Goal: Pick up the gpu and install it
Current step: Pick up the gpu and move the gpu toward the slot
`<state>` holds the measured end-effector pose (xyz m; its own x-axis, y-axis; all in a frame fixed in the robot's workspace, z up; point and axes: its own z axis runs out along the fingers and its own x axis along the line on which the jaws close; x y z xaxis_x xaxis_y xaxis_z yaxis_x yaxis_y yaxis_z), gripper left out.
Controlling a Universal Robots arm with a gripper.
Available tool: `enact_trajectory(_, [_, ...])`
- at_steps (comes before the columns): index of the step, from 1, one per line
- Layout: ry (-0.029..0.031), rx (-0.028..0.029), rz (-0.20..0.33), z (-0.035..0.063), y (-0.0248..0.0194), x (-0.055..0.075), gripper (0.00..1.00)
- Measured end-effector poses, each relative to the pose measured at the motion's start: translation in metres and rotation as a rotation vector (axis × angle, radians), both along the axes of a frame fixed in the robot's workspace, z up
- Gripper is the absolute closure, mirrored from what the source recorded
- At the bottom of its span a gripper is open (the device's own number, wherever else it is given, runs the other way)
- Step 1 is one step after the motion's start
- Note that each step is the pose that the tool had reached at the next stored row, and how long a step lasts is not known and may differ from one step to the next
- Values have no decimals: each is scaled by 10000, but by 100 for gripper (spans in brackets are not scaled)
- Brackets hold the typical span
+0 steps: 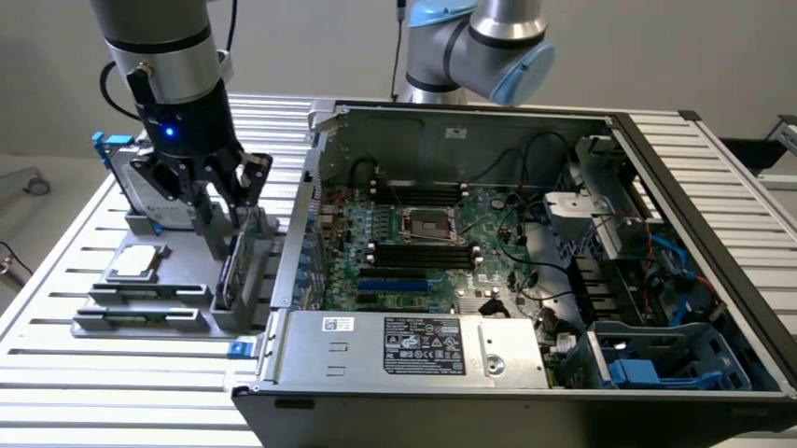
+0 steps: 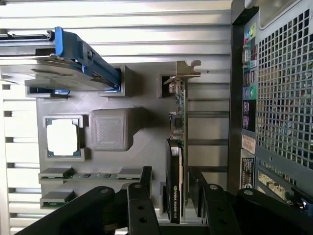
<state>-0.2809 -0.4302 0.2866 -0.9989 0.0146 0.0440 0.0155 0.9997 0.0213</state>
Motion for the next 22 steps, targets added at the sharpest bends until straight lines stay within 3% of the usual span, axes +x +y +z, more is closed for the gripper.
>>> enact_trajectory(22, [-30, -12, 26, -374, 0, 33, 56])
